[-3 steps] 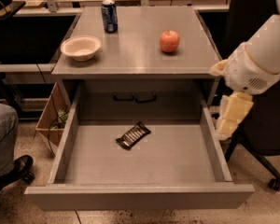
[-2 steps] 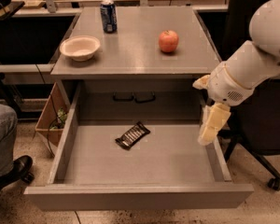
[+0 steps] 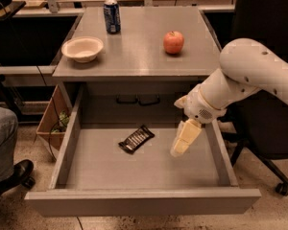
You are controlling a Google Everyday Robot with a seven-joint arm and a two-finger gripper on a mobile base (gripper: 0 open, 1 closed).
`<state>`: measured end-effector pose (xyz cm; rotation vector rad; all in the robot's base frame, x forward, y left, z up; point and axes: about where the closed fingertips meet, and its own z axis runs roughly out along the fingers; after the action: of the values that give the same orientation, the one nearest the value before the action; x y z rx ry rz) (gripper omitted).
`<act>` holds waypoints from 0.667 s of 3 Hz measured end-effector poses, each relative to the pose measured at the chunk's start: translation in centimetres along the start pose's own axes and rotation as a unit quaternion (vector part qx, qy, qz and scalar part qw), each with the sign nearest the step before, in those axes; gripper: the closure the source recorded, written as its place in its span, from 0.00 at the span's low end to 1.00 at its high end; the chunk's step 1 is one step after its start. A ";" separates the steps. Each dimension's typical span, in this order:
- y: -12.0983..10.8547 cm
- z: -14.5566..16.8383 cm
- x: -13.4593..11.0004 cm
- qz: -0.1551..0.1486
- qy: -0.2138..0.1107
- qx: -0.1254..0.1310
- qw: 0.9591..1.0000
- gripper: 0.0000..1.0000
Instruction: Pick rxbar chocolate from top drawer and place on counter
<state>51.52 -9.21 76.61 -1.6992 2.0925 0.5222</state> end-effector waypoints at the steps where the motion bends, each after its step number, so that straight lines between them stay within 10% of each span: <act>1: 0.0 0.0 0.0 0.000 0.000 0.000 1.000 0.00; 2: -1.3 4.3 -1.8 -0.027 -0.033 -0.006 0.999 0.00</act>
Offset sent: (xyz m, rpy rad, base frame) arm 0.0327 0.0625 -0.0515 0.1258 -0.0555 0.0841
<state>53.41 -5.71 73.79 -1.7167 1.9948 0.5662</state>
